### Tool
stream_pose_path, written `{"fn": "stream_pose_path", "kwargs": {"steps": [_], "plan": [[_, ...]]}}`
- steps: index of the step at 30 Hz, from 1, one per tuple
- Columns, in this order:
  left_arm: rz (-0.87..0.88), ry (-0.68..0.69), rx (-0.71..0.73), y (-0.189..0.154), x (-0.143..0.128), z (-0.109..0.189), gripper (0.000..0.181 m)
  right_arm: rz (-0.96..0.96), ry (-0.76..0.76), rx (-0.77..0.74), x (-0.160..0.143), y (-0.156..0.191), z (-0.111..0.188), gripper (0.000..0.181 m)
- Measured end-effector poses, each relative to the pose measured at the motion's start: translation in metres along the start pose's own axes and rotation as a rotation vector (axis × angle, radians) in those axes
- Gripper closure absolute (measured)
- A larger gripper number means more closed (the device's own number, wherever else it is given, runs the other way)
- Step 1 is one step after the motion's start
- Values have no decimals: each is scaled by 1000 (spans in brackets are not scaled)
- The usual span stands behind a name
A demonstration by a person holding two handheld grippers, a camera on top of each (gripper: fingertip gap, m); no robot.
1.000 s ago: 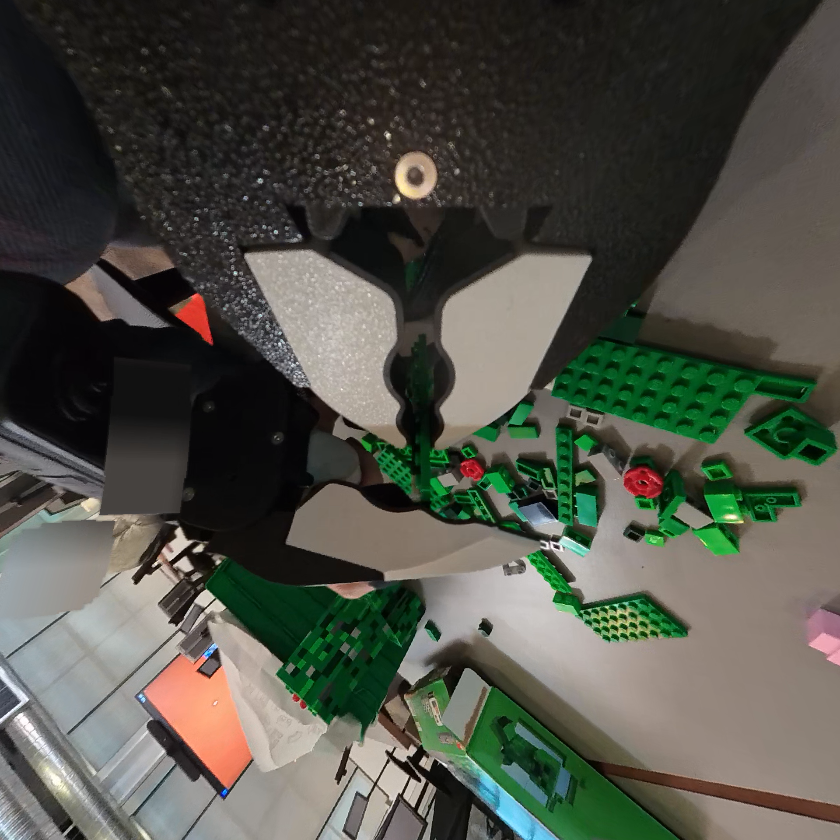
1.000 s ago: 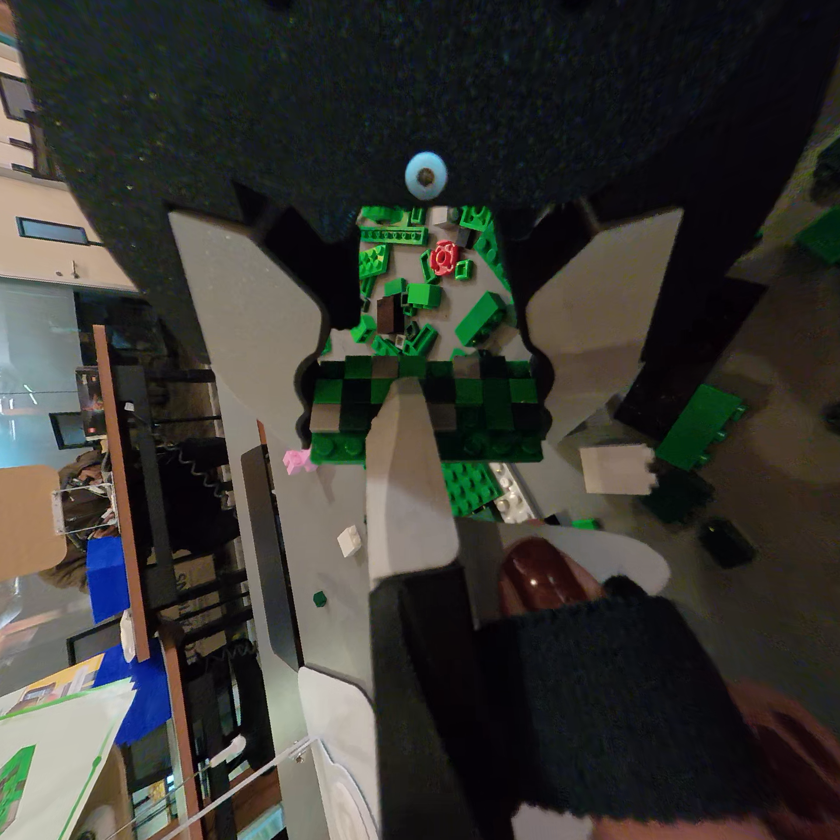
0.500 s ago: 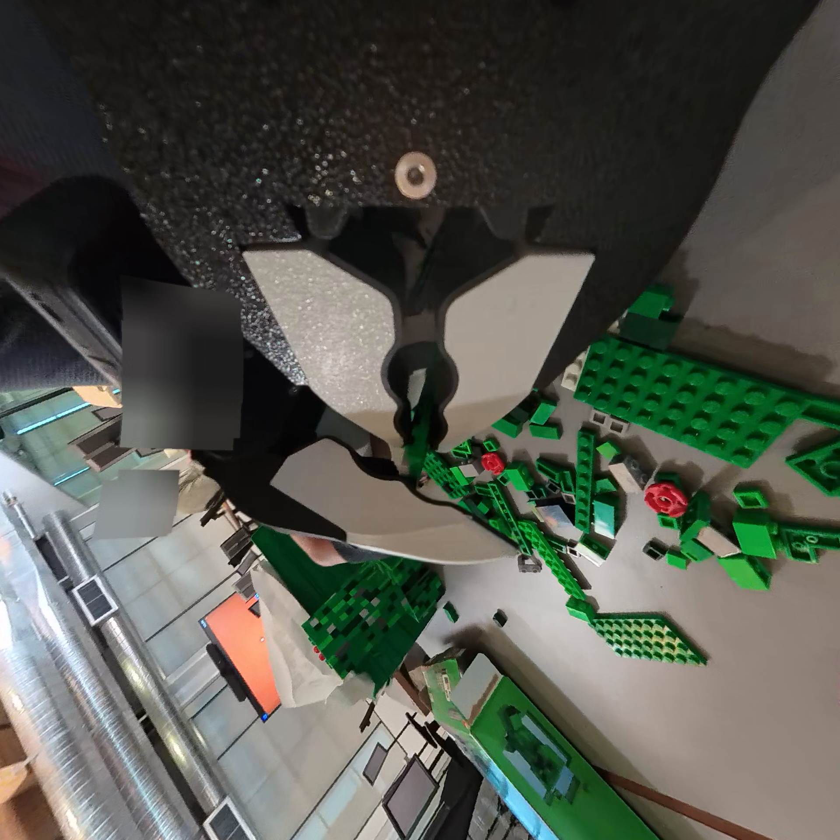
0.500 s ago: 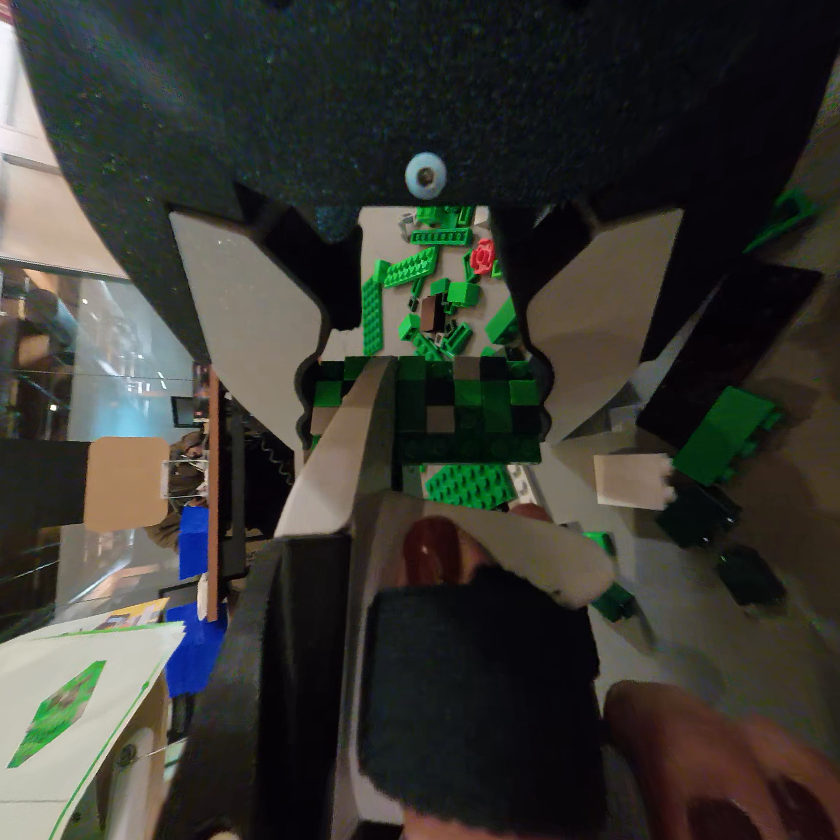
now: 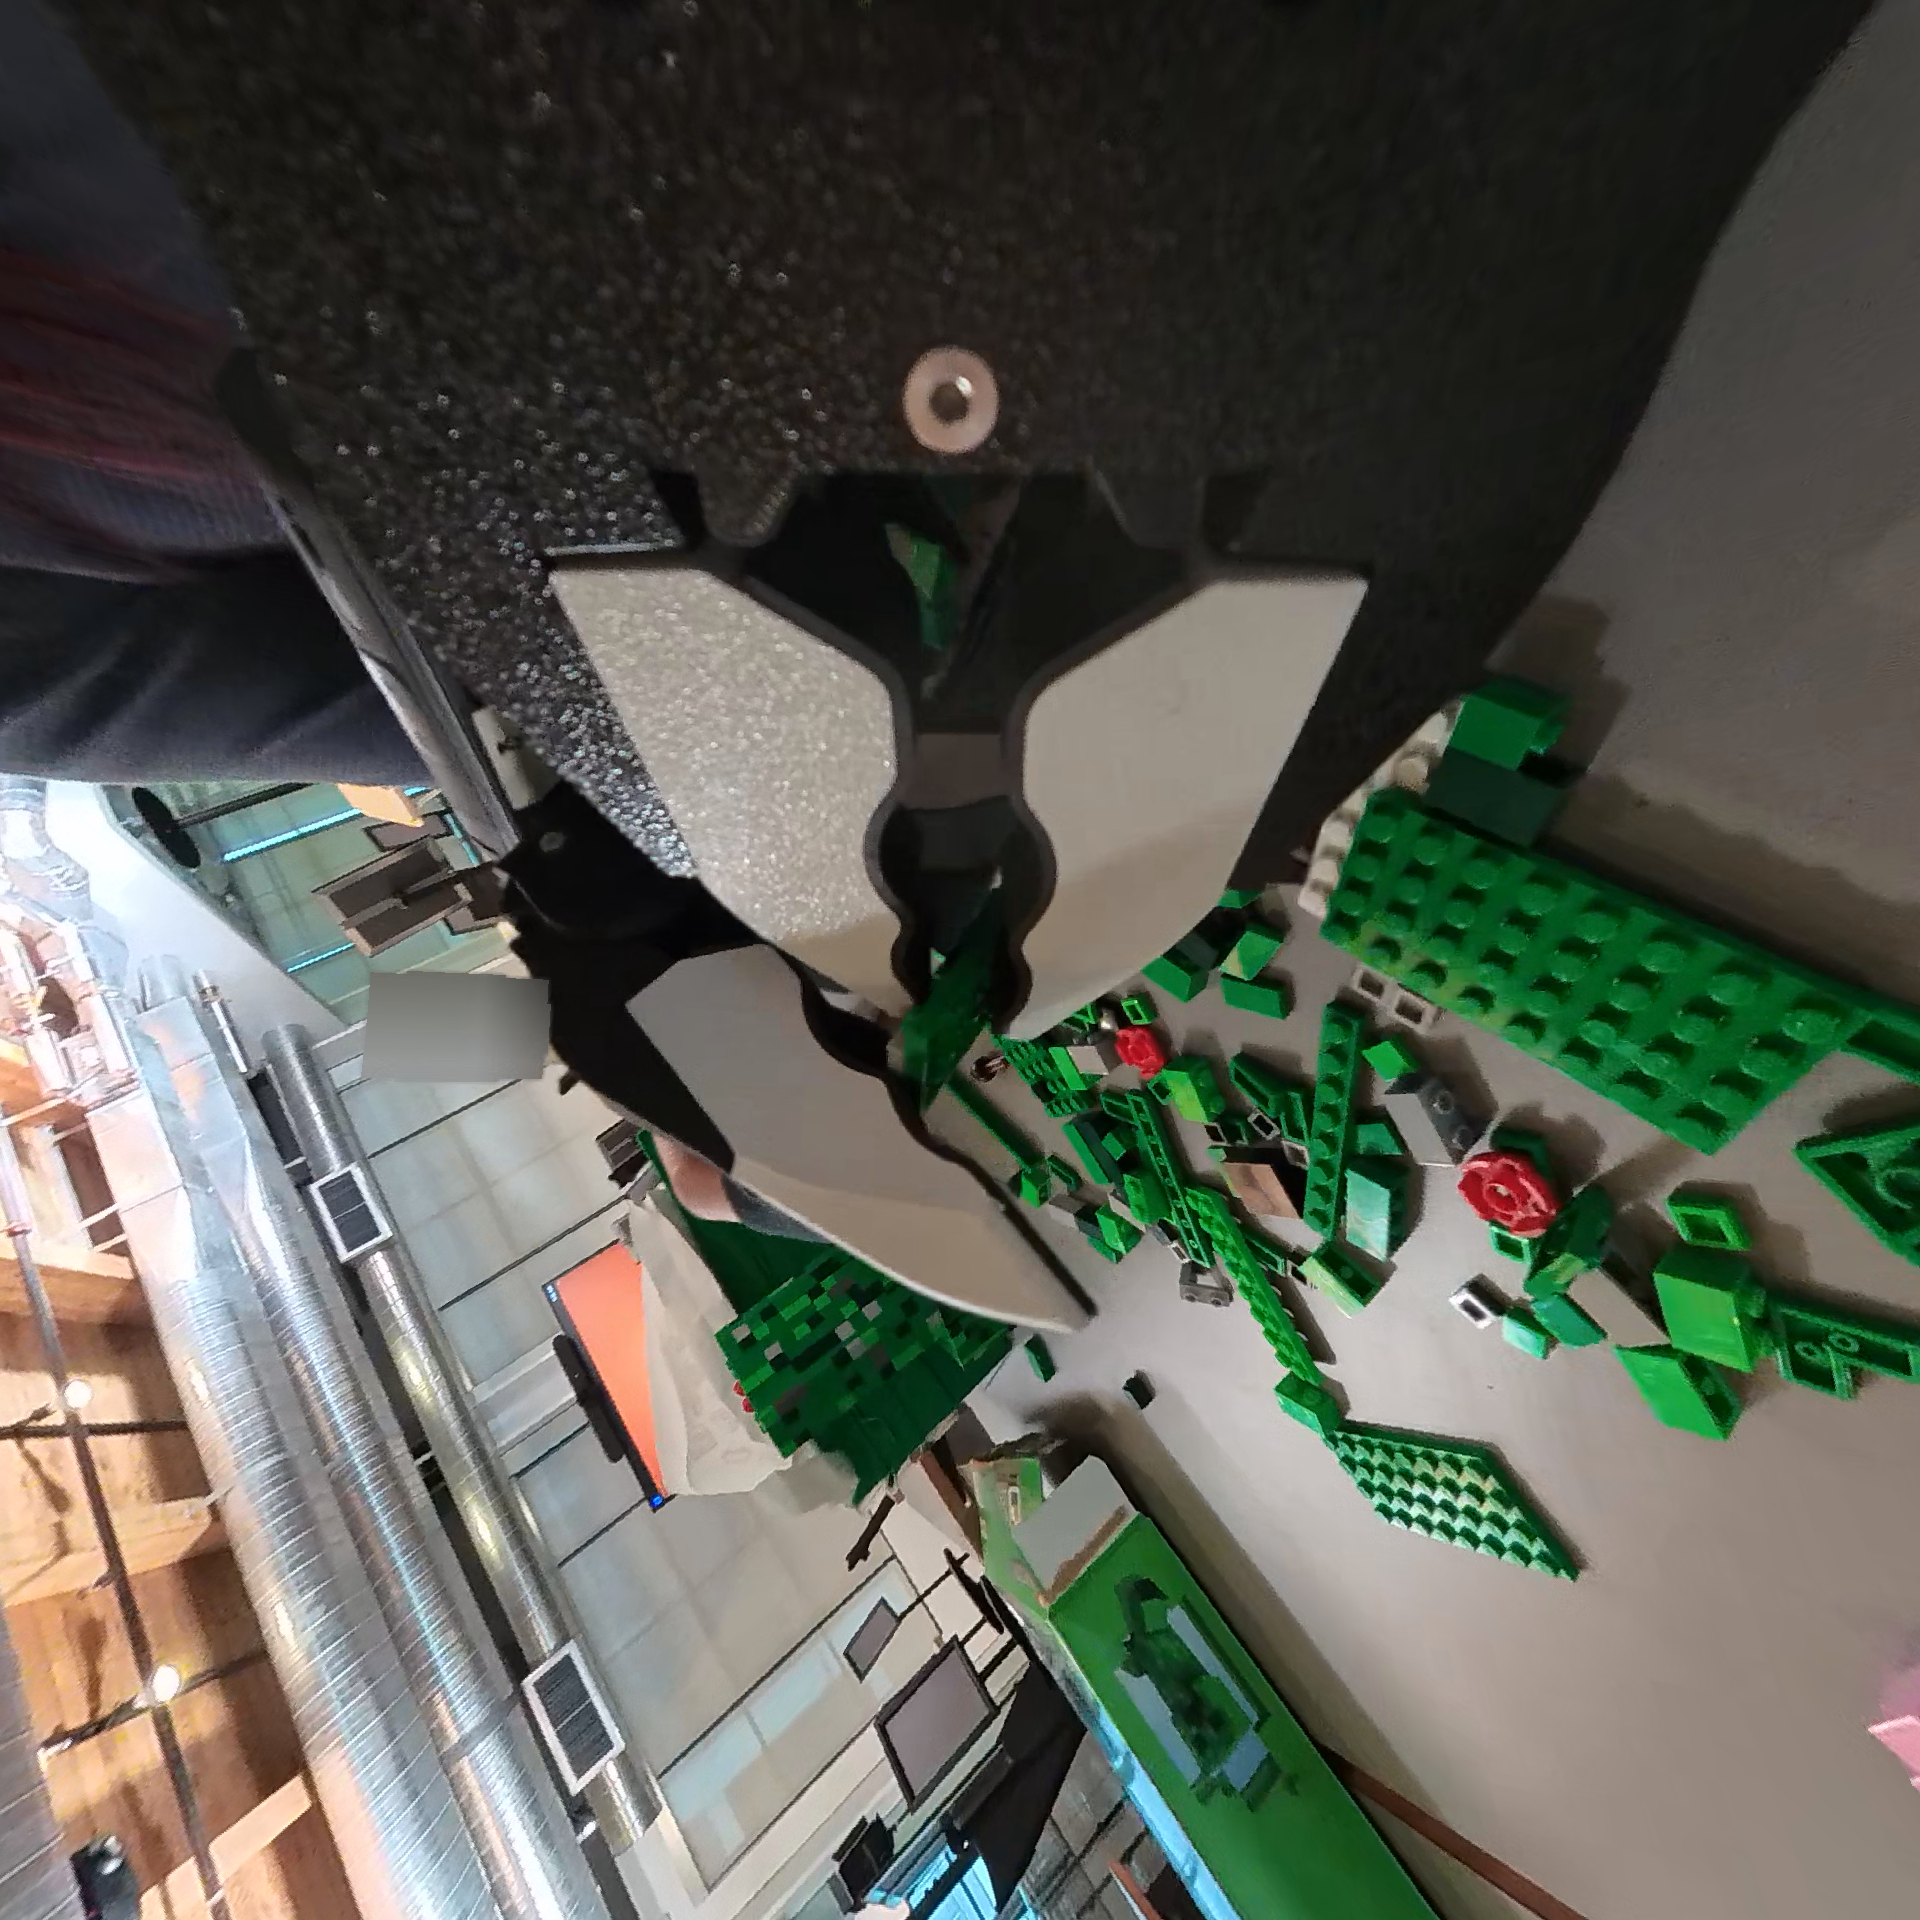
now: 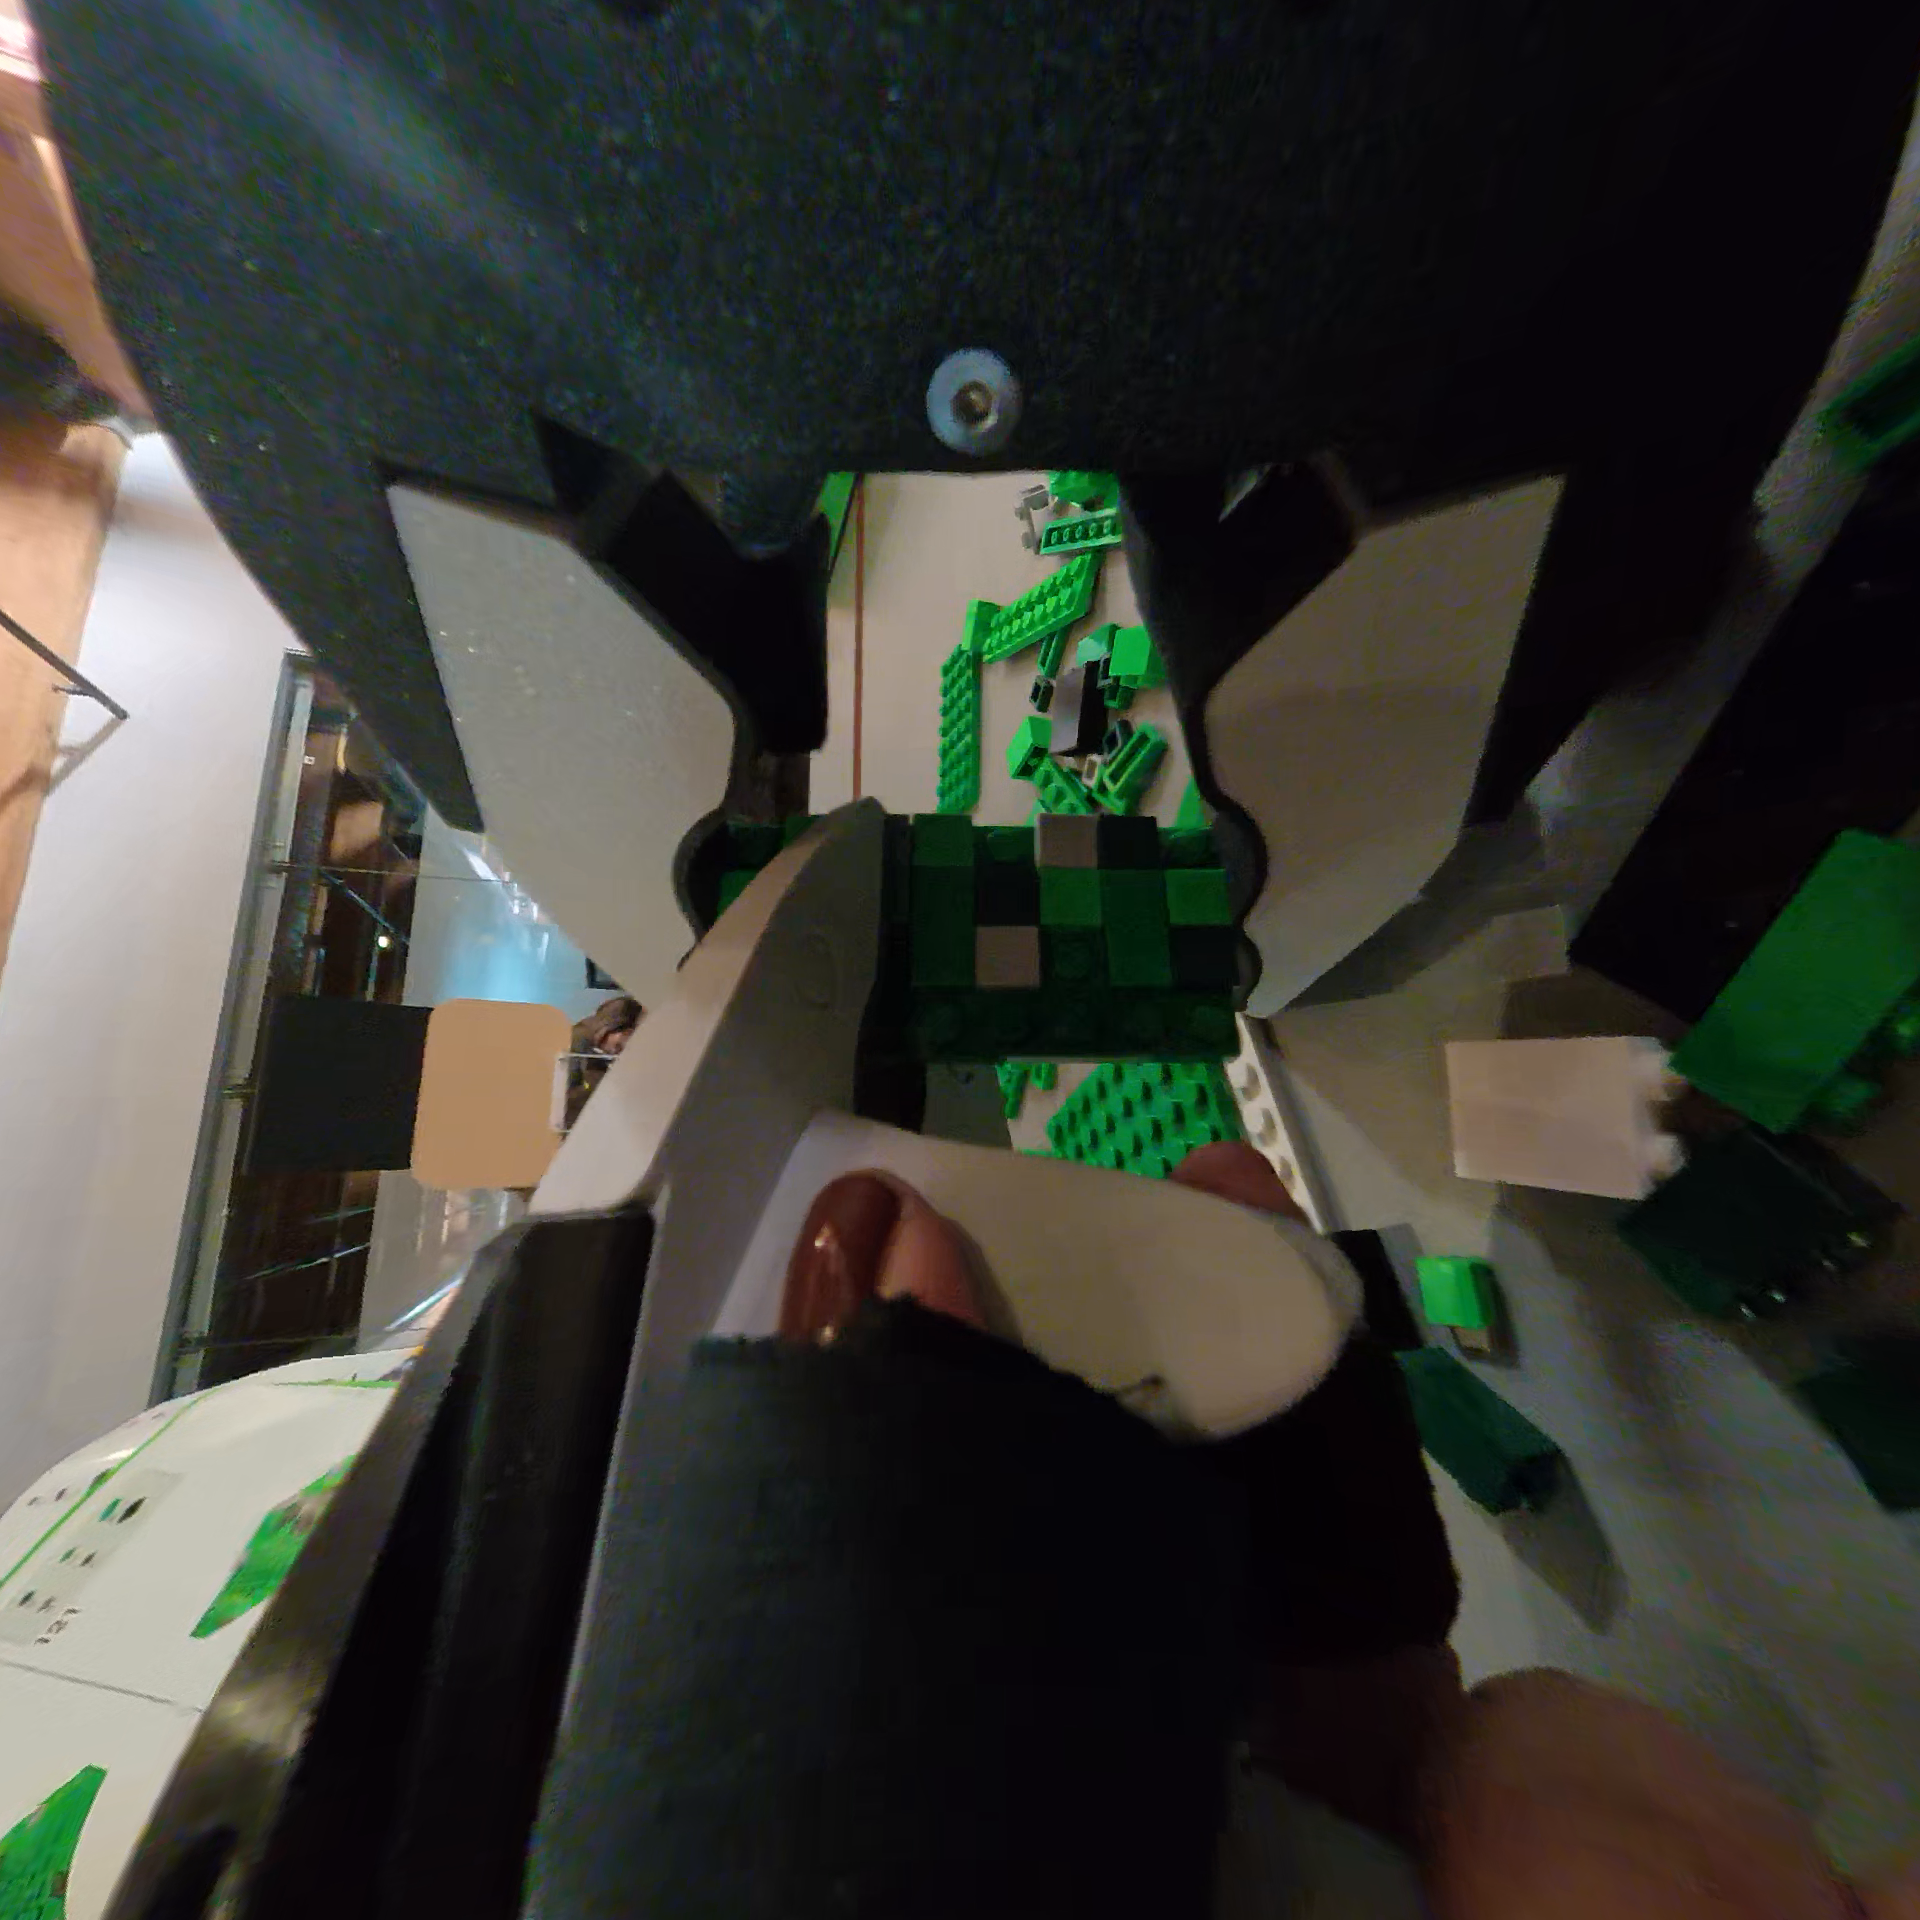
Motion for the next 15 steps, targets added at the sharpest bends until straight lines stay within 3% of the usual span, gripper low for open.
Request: {"fn": "stream_pose_path", "kwargs": {"steps": [5,12,15], "plan": [[26,-23,-19,1,1,0,168,-10,-7,-1,-1,0,0,90],[-389,152,105,0,-8,0,173,-166,-94,99,5,5,5,90],[-435,169,107,0,-11,-4,174,-205,-115,122,5,5,7,90]]}}
Point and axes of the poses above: each gripper's, where its closed fingertips meet, z back along the fingers, x out of its top, y = z × x across the jaws, the point moved 3 cm from there along z, back along the fingers, and after that the axes turned 6 degrees about -y, right-handed, at the moved point
